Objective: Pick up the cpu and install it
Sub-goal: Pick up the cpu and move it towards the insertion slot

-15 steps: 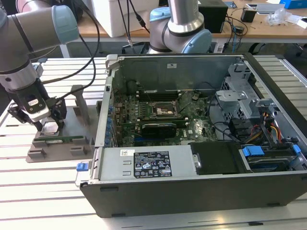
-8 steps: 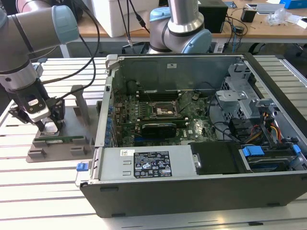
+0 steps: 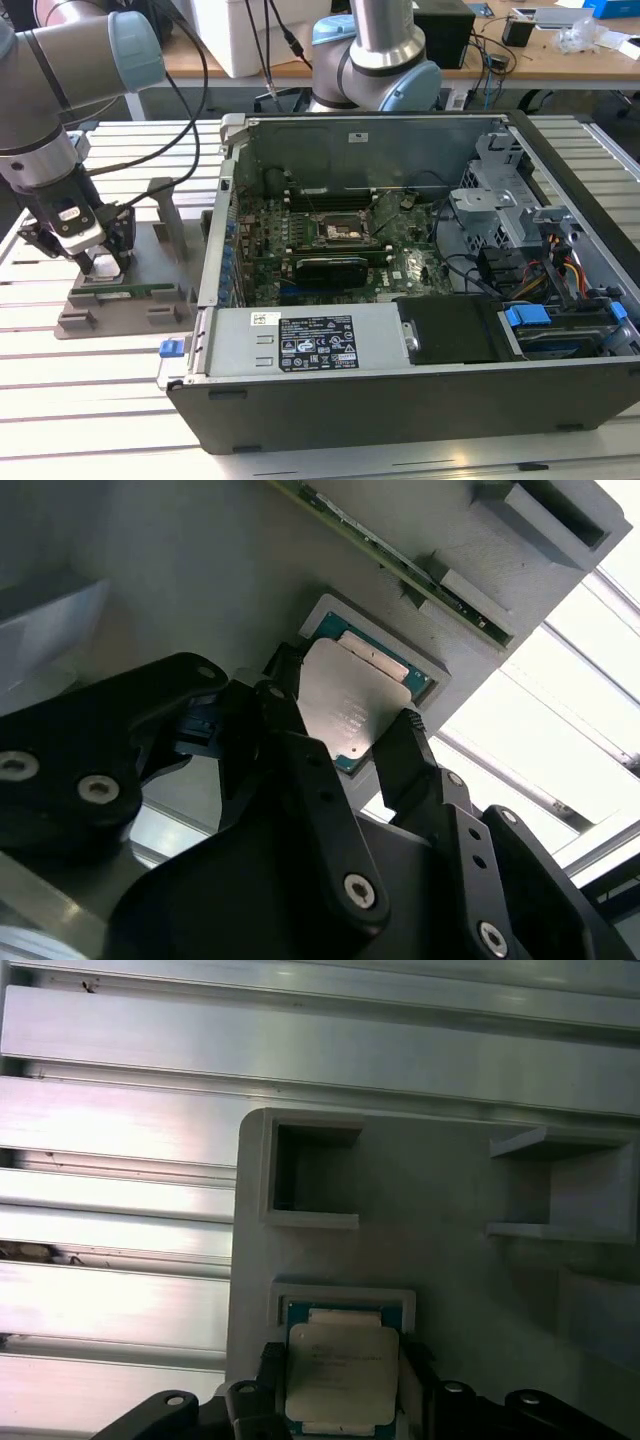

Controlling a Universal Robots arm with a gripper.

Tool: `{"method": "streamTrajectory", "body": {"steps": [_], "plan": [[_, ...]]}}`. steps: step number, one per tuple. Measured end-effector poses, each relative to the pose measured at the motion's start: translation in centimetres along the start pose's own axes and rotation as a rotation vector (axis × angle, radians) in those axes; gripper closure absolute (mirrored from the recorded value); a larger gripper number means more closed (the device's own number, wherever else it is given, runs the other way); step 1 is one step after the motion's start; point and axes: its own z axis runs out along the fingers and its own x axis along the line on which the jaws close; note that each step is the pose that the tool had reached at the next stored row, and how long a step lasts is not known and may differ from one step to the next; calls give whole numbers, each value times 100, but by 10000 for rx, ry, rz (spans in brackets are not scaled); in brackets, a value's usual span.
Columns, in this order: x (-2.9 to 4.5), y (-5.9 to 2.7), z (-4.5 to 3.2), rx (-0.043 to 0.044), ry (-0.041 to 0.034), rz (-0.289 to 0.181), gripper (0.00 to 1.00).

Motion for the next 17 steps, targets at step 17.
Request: {"method": "streamTrajectory", "body": {"steps": [17], "plan": [[0, -1, 23, 32, 13, 541, 38]]}}
